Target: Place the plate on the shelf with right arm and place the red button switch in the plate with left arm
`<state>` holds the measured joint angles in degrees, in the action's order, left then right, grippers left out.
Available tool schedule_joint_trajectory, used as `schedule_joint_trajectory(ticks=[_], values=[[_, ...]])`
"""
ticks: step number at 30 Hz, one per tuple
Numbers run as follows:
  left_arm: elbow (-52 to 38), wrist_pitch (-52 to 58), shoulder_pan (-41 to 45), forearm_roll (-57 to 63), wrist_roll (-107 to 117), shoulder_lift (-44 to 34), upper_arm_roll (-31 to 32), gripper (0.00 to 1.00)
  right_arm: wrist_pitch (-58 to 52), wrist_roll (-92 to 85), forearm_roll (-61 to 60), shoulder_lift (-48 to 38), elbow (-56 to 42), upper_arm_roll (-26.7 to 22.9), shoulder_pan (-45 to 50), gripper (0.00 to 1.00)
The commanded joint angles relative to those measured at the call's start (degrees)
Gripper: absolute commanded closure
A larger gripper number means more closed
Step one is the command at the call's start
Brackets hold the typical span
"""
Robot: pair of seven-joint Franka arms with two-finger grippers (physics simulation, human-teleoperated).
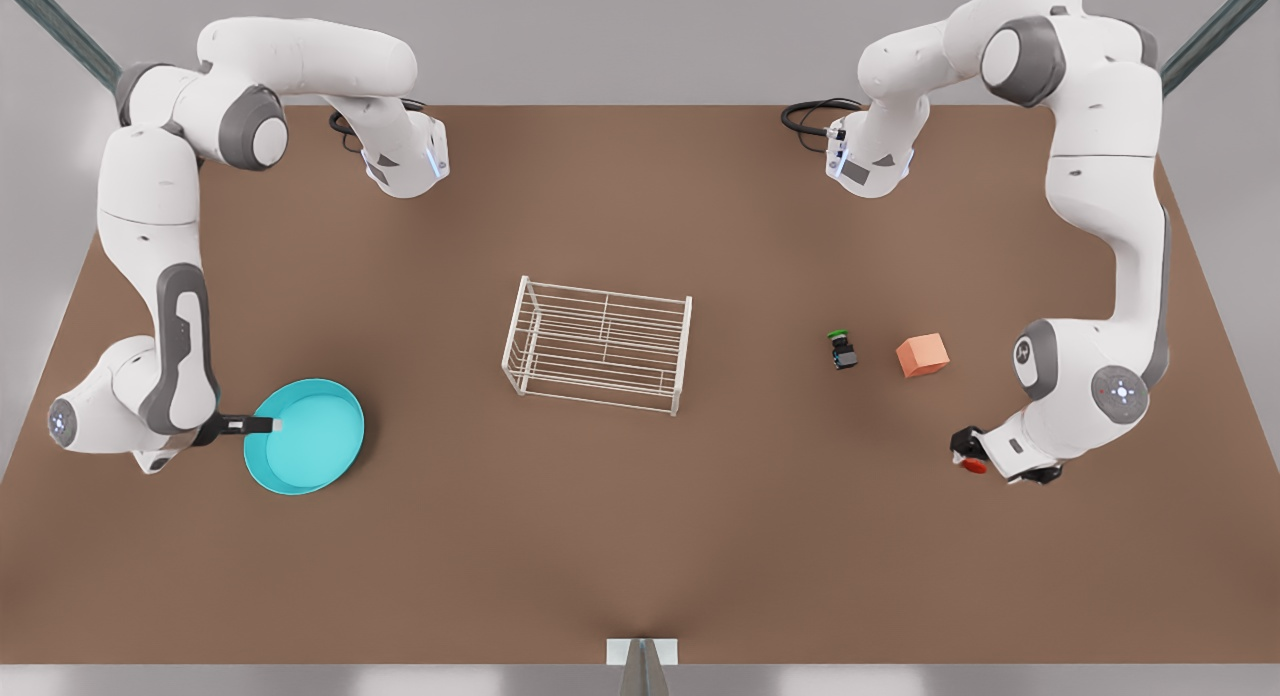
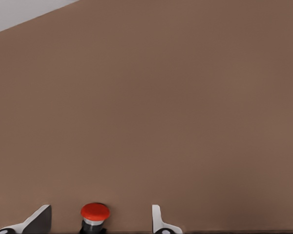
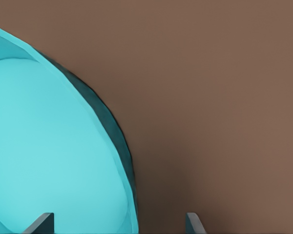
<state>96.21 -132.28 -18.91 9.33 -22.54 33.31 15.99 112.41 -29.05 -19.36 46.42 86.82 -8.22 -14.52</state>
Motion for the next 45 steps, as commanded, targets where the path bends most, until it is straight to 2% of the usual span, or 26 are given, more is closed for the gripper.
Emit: schedule_joint_trajectory(ticks=[1, 5, 6, 8, 12, 18, 25, 34, 45], values=[[1.5, -3.5, -1.6, 0.1, -16.7, 0.2, 0.0, 0.0, 1.0, -15.2, -4.0, 0.1, 0.5, 0.0, -0.2, 0.0], [3.3, -5.9, -2.5, 0.0, -17.2, 0.2, 0.0, 0.0, 1.7, -16.3, -5.1, -1.0, 1.9, 0.0, -0.2, 0.0], [3.5, -6.7, -2.4, 0.1, -17.2, 0.3, 0.0, 0.0, 1.8, -16.3, -5.1, -1.0, 1.9, 0.0, -0.2, 0.08], [4.2, -8.0, -2.2, 0.2, -17.0, 0.5, 0.0, 0.0, 1.8, -16.3, -5.1, -1.0, 1.9, 0.0, -0.2, 0.45], [5.6, -8.1, -2.7, 0.3, -17.3, 0.4, -0.1, 0.0, 1.8, -16.2, -5.0, -1.0, 1.9, 0.0, -0.2, 0.65], [7.4, -8.2, -3.4, 0.4, -17.5, 0.7, -0.3, 0.0, 1.8, -15.9, -4.9, -1.2, 1.9, 0.0, -0.2, 0.68], [8.6, -10.3, -5.1, 0.7, -17.5, 2.8, -1.0, 0.0, 1.8, -15.4, -4.9, -1.8, 1.9, 0.0, -0.2, 0.76], [8.5, -10.8, -5.1, 5.5, -17.5, 3.5, -1.1, 0.0, -0.8, -14.7, -4.6, -7.8, 1.7, 0.0, 1.0, 0.76], [9.3, -11.2, -5.3, 5.6, -17.4, 4.5, -1.4, 0.0, -8.1, -2.0, -1.7, -18.0, 1.8, 0.1, 9.9, 0.76]])
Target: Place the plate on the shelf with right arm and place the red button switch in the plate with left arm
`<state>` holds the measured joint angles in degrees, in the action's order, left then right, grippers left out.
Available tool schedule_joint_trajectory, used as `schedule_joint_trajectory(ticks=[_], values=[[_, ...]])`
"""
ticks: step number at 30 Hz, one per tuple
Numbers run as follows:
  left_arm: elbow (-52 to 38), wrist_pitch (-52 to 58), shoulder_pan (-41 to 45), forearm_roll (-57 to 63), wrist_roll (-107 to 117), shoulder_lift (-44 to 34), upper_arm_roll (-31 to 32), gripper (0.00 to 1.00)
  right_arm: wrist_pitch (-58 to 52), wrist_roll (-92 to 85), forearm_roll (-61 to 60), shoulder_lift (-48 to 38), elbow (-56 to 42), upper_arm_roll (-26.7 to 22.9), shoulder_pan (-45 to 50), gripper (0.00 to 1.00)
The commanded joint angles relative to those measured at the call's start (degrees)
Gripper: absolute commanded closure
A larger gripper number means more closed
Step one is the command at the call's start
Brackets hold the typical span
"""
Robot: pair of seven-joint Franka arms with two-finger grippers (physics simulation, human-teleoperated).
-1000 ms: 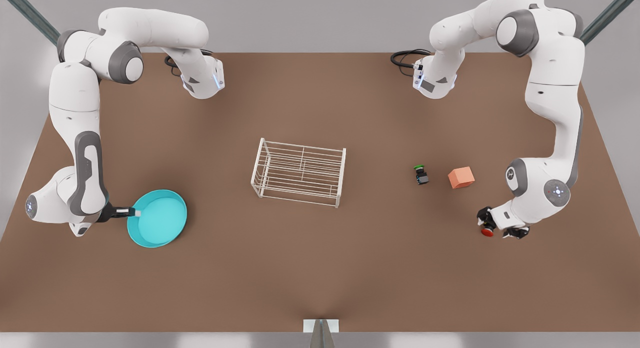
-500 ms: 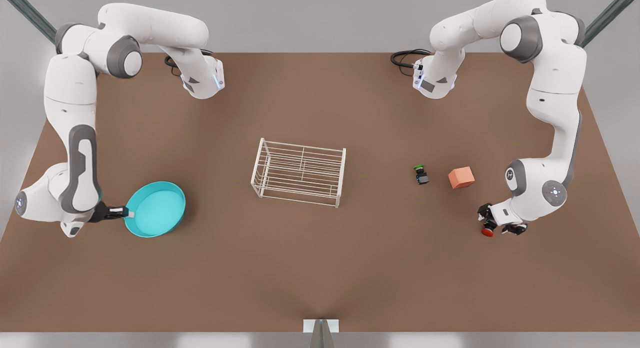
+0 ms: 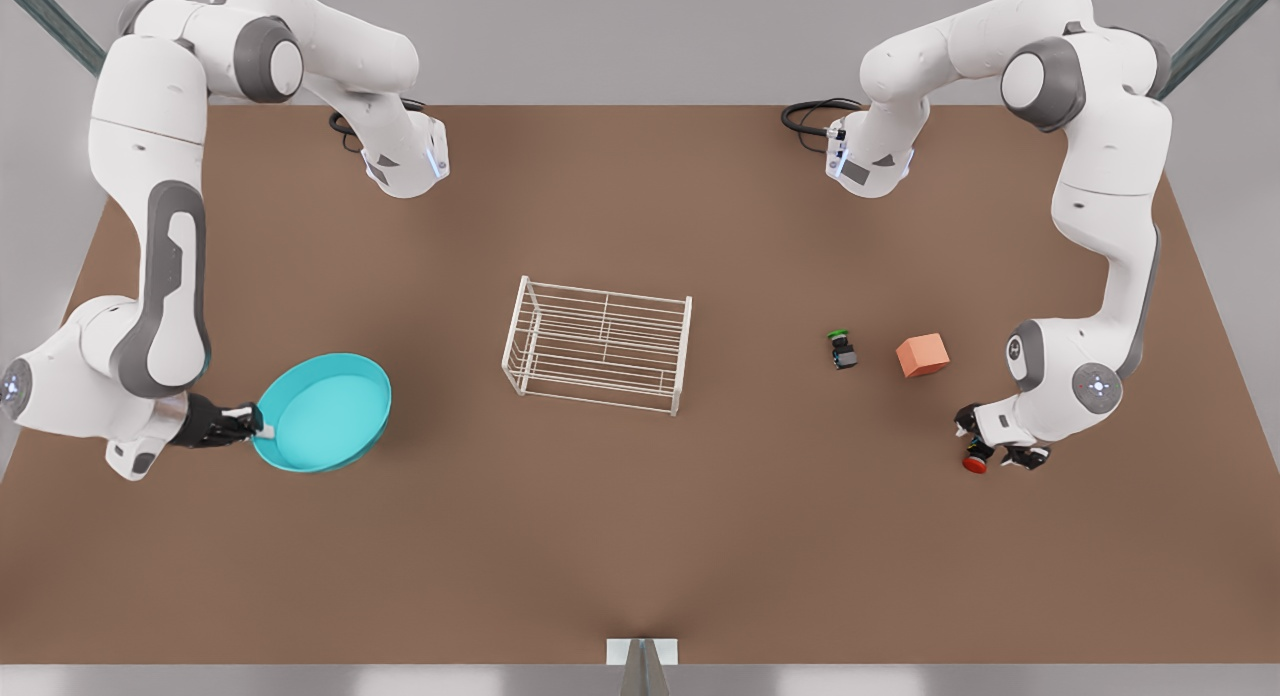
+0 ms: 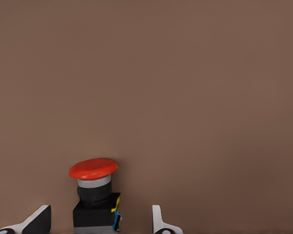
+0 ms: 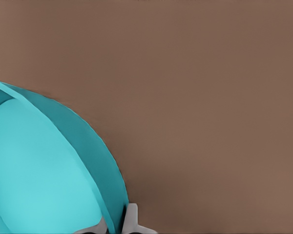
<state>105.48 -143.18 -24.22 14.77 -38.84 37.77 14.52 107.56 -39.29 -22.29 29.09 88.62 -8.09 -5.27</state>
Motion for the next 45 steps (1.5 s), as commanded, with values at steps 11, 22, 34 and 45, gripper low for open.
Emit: schedule_joint_trajectory(ticks=[11, 22, 34, 45], values=[[0.0, -2.0, -0.5, 0.2, -1.1, 1.5, -0.4, 0.13, -9.6, 31.6, 3.0, -7.3, 0.0, 0.0, 14.5, 0.76], [0.0, -1.9, -0.4, 0.3, -1.2, 1.6, -0.6, 0.42, -9.1, 59.7, 7.0, -8.6, -0.7, 0.0, 32.5, 0.76], [-1.3, 2.5, 0.0, -0.2, -0.8, -1.7, -0.1, 0.57, -2.5, 77.5, 8.6, -5.9, -0.6, 0.0, 42.9, 0.76], [-17.9, 28.7, 5.5, 0.3, 32.5, -4.4, 14.8, 0.58, -0.8, 79.8, 8.1, -4.7, 2.4, -0.1, 44.2, 0.0]])
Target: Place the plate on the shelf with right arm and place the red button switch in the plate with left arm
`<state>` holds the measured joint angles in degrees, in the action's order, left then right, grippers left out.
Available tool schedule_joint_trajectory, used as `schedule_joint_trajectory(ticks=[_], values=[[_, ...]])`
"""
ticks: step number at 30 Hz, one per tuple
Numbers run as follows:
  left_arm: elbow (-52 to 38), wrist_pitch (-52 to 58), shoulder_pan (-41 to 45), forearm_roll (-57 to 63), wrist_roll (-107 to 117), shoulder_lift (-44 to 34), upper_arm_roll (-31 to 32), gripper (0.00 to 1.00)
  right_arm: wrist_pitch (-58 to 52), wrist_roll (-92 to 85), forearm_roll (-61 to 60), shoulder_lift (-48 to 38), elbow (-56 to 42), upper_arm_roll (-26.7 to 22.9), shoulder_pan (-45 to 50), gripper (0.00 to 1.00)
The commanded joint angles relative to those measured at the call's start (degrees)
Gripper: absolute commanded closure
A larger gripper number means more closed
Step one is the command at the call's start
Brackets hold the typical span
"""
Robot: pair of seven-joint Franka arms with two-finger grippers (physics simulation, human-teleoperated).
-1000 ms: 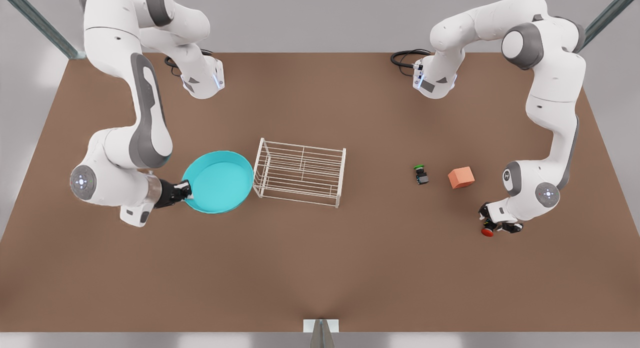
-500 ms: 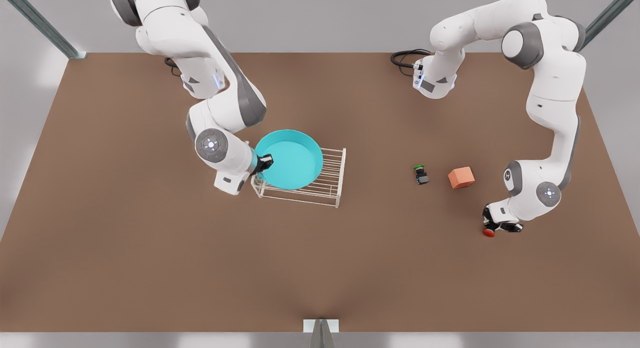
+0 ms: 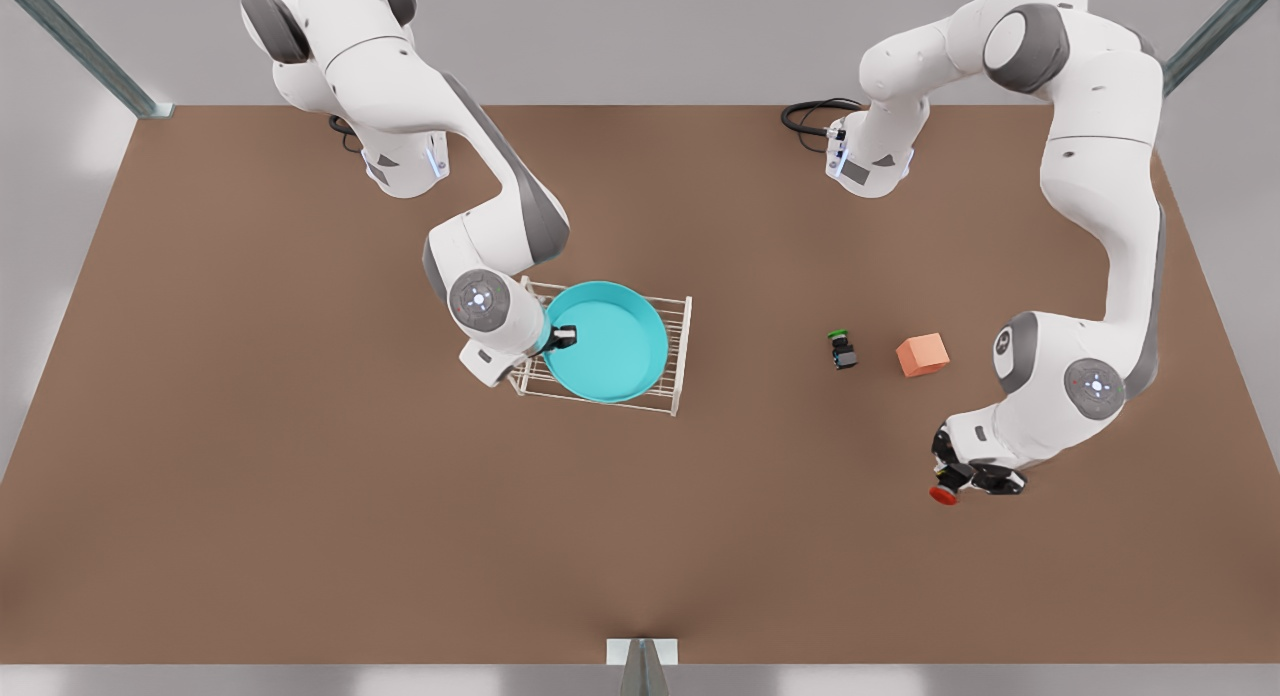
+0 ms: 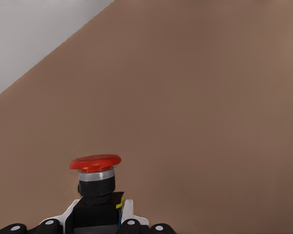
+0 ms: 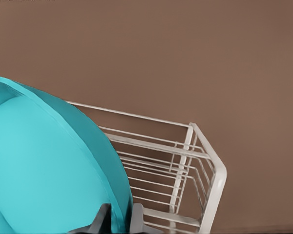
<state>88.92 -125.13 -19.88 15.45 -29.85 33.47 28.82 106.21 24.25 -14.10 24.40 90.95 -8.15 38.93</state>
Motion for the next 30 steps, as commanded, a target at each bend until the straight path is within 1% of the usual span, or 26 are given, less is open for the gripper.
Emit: schedule_joint_trajectory(ticks=[1, 3, 4, 5, 8, 11, 13, 14, 15, 16, 18, 20, 21, 23, 24, 25, 26, 27, 28, 30], values=[[-3.0, 13.7, 3.9, -0.5, 27.9, 0.0, 0.5, 0.58, 0.6, 16.3, -0.1, -0.1, 0.1, 0.0, 0.0, 0.0], [-4.2, 14.3, 7.2, -0.8, 34.7, 0.0, 0.5, 0.58, 0.6, 16.3, -0.1, -0.1, 0.1, 0.0, 0.0, 0.0], [-4.5, 14.4, 8.5, -0.9, 39.1, -0.1, 1.3, 0.58, 0.6, 16.3, -0.1, -0.2, 0.0, 0.0, 0.0, 0.0], [-5.4, 16.6, 9.4, -0.6, 43.9, -0.1, 3.6, 0.58, 0.2, 15.5, -0.1, -1.4, 0.1, -0.5, -0.2, 0.0], [-9.1, 16.8, 16.5, -0.8, 57.0, 0.5, 3.8, 0.58, -1.4, 15.2, 0.4, -6.2, 0.0, -1.0, -1.5, 0.0], [-12.5, 16.5, 22.2, -0.9, 67.2, 2.0, 3.7, 0.58, -4.5, 12.3, 0.2, -13.5, -0.3, -1.0, -5.8, 0.0], [-14.2, 16.1, 25.2, -0.9, 72.6, 2.9, 3.7, 0.59, -10.3, -2.6, 0.9, -15.8, -0.9, -1.0, -13.1, 0.0], [-14.9, 16.0, 26.2, -0.9, 74.2, 3.1, 3.7, 0.59, -11.5, -14.5, 5.9, -15.8, -0.8, -1.2, -16.4, 0.0], [-15.8, 16.0, 27.9, -0.9, 77.1, 3.3, 3.7, 0.6, -11.5, -23.1, 7.2, -16.1, -0.8, -1.3, -21.1, 0.0], [-16.7, 16.0, 28.8, -0.9, 78.9, 3.3, 3.7, 0.6, -11.8, -26.4, 12.0, -16.1, -1.1, -1.3, -23.2, 0.0], [-18.9, 15.1, 31.8, -0.9, 84.3, 3.9, 3.7, 0.6, -14.4, -26.1, 13.0, -15.6, -2.5, -1.3, -23.2, 0.0], [-19.1, 12.4, 33.5, -0.9, 88.4, 4.2, 3.8, 0.6, -15.3, -26.1, 12.6, -15.5, -3.4, -1.8, -23.2, 0.0], [-19.1, 11.2, 34.6, -0.9, 90.0, 4.3, 3.7, 0.61, -18.5, -24.4, 12.5, -15.6, -4.4, -1.5, -23.2, 0.0], [-19.1, 7.9, 36.6, -0.9, 93.3, 5.2, 3.6, 0.61, -19.0, -21.2, 12.8, -15.4, -4.9, -1.3, -23.2, 0.0], [-19.1, 7.0, 37.5, -0.9, 94.3, 5.6, 3.6, 0.61, -21.9, -21.9, 13.0, -16.1, -5.0, -1.3, -23.1, 0.0], [-19.1, 6.7, 38.6, -0.8, 95.5, 5.9, 3.5, 0.61, -24.5, -21.9, 14.2, -16.0, -7.9, -0.9, -23.2, 0.0], [-19.1, 6.7, 39.4, -0.7, 96.3, 6.0, 3.5, 0.61, -27.3, -22.1, 14.5, -16.0, -9.6, -2.3, -24.2, 0.0], [-19.0, 5.8, 40.1, -0.6, 97.0, 6.4, 3.4, 0.61, -27.8, -22.1, 14.8, -16.1, -10.3, -2.4, -24.5, 0.0], [-19.0, 5.6, 40.9, -0.5, 97.3, 7.1, 3.4, 0.61, -28.3, -22.1, 14.6, -16.1, -11.1, -3.7, -24.8, 0.0], [-19.0, 4.9, 42.0, -0.5, 98.6, 7.5, 3.4, 0.61, -28.2, -22.1, 14.4, -16.1, -11.1, -4.1, -25.0, 0.0]])
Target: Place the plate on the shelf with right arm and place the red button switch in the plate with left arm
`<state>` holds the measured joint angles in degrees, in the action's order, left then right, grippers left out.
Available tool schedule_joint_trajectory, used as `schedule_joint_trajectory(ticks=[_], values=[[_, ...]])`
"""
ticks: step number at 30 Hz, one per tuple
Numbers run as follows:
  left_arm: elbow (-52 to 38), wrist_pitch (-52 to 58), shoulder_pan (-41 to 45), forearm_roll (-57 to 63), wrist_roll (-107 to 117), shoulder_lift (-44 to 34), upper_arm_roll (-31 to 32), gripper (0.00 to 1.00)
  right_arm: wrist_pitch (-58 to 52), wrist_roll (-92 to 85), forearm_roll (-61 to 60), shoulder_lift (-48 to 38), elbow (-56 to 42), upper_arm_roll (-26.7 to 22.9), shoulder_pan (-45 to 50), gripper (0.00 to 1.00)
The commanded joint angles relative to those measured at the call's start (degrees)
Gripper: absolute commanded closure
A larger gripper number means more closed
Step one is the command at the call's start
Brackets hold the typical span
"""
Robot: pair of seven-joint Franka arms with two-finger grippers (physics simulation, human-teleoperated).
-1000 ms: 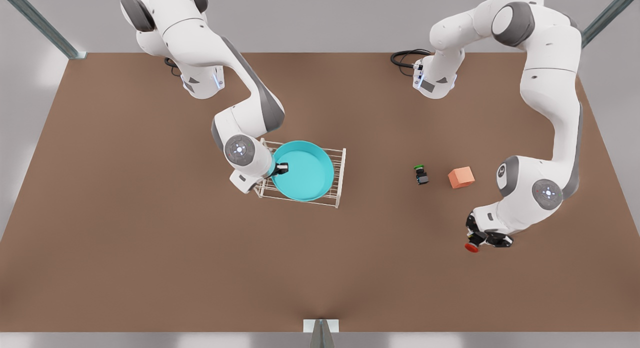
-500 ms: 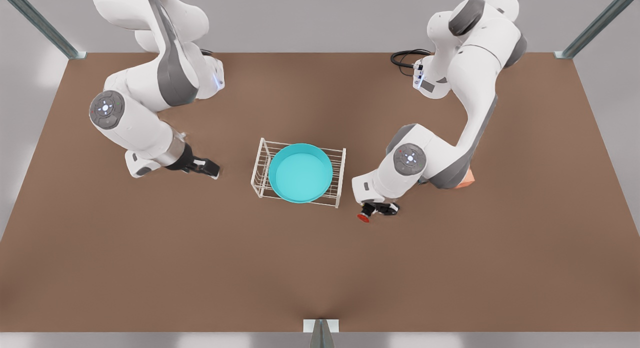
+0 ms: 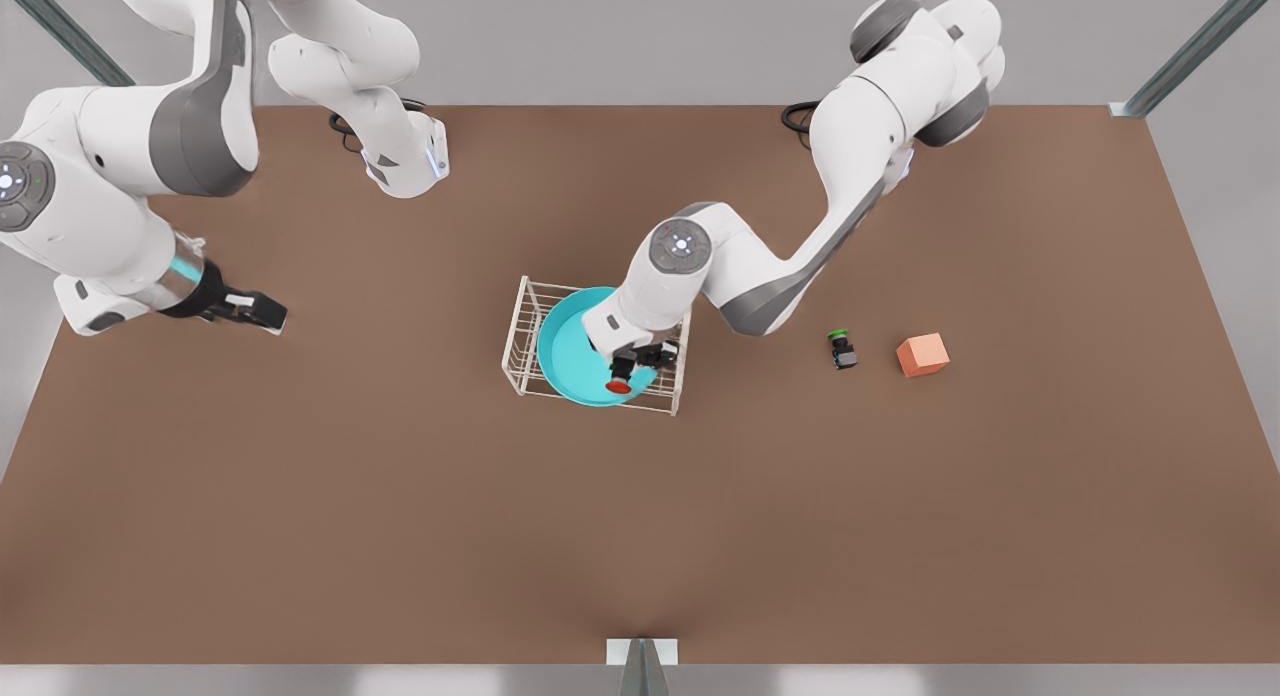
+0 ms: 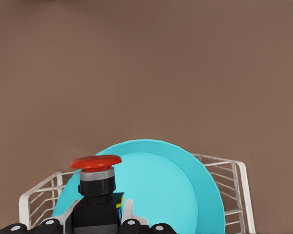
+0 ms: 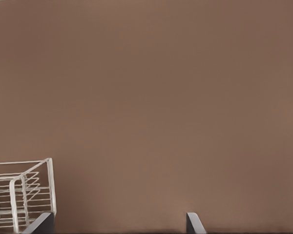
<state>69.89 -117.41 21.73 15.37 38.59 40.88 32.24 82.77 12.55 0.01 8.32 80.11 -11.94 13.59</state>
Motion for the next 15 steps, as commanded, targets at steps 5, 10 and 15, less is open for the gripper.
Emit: schedule_joint_trajectory(ticks=[5, 10, 15], values=[[0.0, -3.0, 1.7, -0.4, 31.9, 0.1, 0.0, 0.6, -4.7, -10.4, 0.3, 0.1, -0.2, 0.6, 0.4, 0.0], [0.5, -2.1, 2.3, 3.9, 32.3, -0.4, -0.3, 0.0, -4.5, -10.3, -0.4, 0.0, -0.2, -1.6, 0.0, 0.0], [0.2, 14.0, -11.9, 3.4, 14.3, -4.1, 2.0, 0.0, -4.3, -10.3, -0.3, 0.1, -0.2, -1.3, 0.0, 0.0]])
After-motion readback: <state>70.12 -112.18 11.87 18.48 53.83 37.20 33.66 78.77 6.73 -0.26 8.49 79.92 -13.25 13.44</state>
